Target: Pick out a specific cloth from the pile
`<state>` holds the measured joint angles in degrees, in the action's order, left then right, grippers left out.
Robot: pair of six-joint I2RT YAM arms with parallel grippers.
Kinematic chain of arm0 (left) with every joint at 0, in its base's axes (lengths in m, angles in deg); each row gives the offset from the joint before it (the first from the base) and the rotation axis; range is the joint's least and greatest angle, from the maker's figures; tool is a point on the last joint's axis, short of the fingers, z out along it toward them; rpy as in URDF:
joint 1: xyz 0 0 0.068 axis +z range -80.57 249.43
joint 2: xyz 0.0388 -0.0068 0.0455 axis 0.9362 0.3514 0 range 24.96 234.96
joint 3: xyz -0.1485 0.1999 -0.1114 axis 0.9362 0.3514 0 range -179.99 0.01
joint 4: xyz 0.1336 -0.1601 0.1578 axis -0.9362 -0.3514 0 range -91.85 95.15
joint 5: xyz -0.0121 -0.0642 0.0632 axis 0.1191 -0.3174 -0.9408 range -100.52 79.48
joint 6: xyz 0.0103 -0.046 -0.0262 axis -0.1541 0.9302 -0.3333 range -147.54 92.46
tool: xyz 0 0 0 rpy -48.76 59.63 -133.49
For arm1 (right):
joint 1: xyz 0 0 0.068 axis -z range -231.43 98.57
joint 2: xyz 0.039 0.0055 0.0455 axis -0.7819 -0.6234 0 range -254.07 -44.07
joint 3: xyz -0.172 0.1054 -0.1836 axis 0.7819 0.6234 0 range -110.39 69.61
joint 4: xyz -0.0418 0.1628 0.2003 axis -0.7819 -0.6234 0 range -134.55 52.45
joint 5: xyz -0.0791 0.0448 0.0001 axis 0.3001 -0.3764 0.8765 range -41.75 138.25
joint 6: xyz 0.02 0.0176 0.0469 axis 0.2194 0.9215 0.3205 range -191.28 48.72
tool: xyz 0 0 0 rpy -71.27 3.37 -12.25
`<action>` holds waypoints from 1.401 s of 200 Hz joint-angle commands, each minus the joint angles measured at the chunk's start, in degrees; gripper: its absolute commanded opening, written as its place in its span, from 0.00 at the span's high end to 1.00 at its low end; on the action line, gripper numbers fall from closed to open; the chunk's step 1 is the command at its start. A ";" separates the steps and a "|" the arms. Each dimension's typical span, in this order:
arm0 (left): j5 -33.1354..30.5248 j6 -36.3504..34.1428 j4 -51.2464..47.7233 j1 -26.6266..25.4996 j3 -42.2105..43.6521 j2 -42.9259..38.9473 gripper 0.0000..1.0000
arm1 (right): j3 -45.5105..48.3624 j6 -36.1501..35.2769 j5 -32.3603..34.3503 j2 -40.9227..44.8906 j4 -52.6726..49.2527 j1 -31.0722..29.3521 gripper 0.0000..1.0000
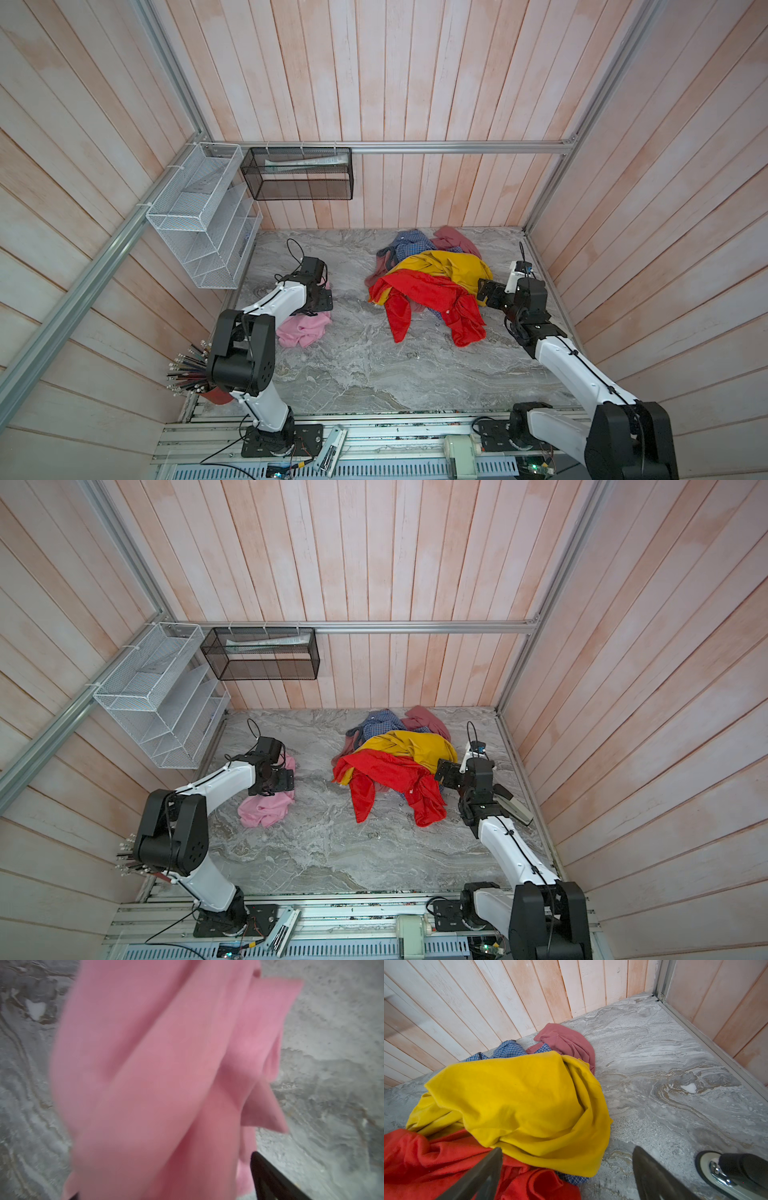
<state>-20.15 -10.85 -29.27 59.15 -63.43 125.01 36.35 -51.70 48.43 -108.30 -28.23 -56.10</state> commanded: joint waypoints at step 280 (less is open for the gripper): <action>-14.60 -46.73 34.51 0.33 -5.78 -0.36 1.00 | -1.18 -2.24 3.66 1.30 -3.25 0.21 0.02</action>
<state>-31.86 -48.07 -5.29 59.54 -67.96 123.43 36.35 -53.54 51.23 -107.62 -30.35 -56.10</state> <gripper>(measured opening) 0.142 0.978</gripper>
